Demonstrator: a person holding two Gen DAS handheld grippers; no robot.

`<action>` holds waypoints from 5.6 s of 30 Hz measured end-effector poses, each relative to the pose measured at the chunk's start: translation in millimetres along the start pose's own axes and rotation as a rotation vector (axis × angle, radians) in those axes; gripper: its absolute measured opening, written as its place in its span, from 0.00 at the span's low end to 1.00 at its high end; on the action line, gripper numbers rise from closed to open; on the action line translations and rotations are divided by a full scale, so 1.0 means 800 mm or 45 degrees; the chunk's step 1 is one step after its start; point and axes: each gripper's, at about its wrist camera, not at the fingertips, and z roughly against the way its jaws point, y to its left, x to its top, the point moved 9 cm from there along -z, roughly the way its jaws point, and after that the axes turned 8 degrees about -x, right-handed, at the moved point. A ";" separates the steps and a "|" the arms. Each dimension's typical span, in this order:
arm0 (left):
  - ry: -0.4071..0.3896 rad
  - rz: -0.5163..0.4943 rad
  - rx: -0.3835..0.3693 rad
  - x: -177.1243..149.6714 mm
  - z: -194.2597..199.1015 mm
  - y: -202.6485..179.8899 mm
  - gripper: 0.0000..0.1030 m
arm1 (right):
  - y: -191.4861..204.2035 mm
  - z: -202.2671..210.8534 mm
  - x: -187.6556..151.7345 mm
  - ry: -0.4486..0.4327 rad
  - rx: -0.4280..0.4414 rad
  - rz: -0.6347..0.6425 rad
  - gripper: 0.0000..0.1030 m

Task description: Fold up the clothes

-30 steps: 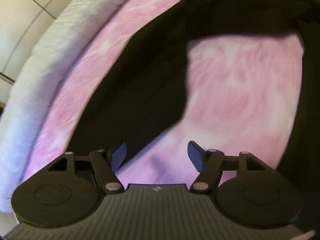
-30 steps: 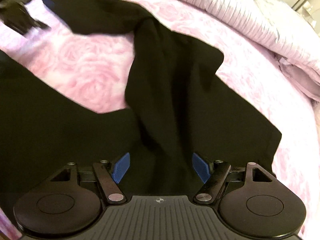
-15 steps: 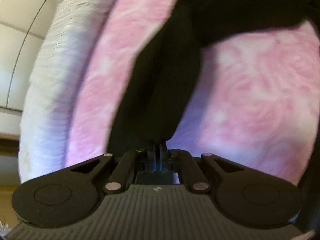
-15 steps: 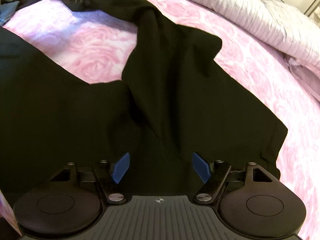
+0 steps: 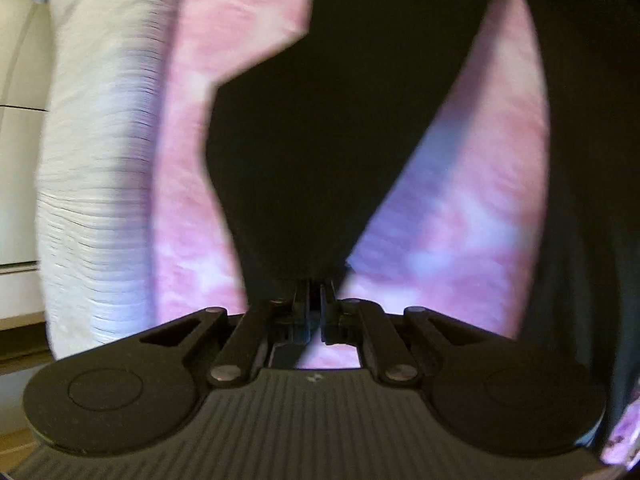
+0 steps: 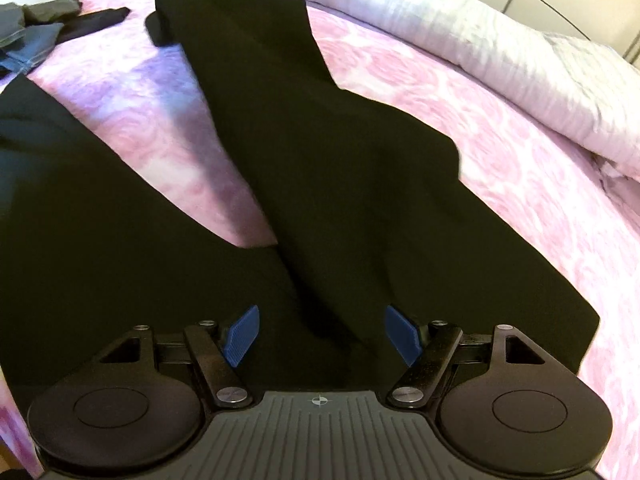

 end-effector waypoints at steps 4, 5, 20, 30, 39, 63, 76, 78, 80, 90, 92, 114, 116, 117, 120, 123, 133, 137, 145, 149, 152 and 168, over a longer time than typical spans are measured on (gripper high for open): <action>0.052 0.097 -0.109 -0.050 -0.030 -0.061 0.09 | 0.018 -0.001 0.019 0.001 0.004 0.060 0.71; 0.053 0.160 -0.118 -0.066 -0.034 -0.065 0.15 | 0.023 -0.002 0.024 0.002 0.004 0.075 0.71; -0.482 1.562 -0.233 -0.219 -0.155 0.125 0.47 | 0.124 -0.041 0.129 -0.049 -0.035 0.303 0.72; -0.765 1.795 -0.480 -0.253 -0.119 0.170 0.05 | 0.196 -0.063 0.159 -0.033 0.041 0.349 0.72; -0.603 1.756 -0.134 -0.333 -0.040 0.254 0.26 | 0.220 -0.066 0.203 -0.096 0.096 0.387 0.72; -0.403 1.095 0.045 -0.258 -0.130 0.038 0.61 | 0.327 -0.176 0.341 -0.181 0.329 0.608 0.00; -0.506 1.379 0.263 -0.159 -0.138 0.090 0.66 | 0.217 -0.101 0.426 -0.168 0.456 0.054 0.00; -0.524 1.438 0.313 -0.154 -0.135 0.108 0.66 | 0.211 -0.099 0.427 -0.161 0.479 0.048 0.00; -0.520 1.522 0.390 -0.173 -0.128 0.125 0.66 | 0.208 -0.097 0.428 -0.165 0.476 0.050 0.00; -0.370 1.657 0.652 -0.334 -0.067 0.144 0.64 | 0.191 -0.104 0.426 -0.144 0.510 -0.112 0.00; -0.348 1.498 0.645 -0.315 -0.067 0.122 0.65 | 0.185 -0.112 0.427 -0.100 0.568 -0.222 0.01; -0.627 1.144 0.864 -0.156 -0.073 0.143 0.61 | 0.150 -0.118 0.445 0.019 0.778 -0.407 0.01; -0.607 1.026 0.814 -0.157 -0.070 0.132 0.44 | 0.154 -0.116 0.446 0.005 0.766 -0.392 0.01; -0.581 0.948 0.819 -0.157 -0.066 0.123 0.41 | 0.156 -0.115 0.447 -0.001 0.755 -0.377 0.02; -0.506 0.835 0.833 -0.175 -0.050 0.105 0.43 | 0.165 -0.109 0.446 -0.032 0.707 -0.295 0.02; -0.403 0.825 0.858 -0.212 -0.033 0.096 0.41 | 0.178 -0.108 0.440 -0.041 0.686 -0.239 0.02; -0.183 0.856 0.664 -0.290 -0.063 0.036 0.54 | 0.211 -0.132 0.403 0.065 0.672 -0.191 0.02; -0.141 0.825 0.557 -0.276 -0.106 0.016 0.58 | 0.234 -0.138 0.386 0.102 0.634 -0.045 0.20; -0.051 0.562 0.499 -0.307 -0.183 0.027 0.59 | 0.232 -0.132 0.332 0.122 0.541 0.015 0.60; 0.034 0.659 0.498 -0.369 -0.199 0.065 0.59 | 0.222 -0.126 0.307 0.142 0.509 -0.048 0.60; 0.098 0.684 0.501 -0.410 -0.223 0.088 0.60 | 0.218 -0.123 0.293 0.159 0.477 -0.096 0.61; -0.024 1.398 0.519 -0.529 -0.195 0.203 0.53 | 0.205 -0.100 0.247 0.186 0.388 -0.213 0.61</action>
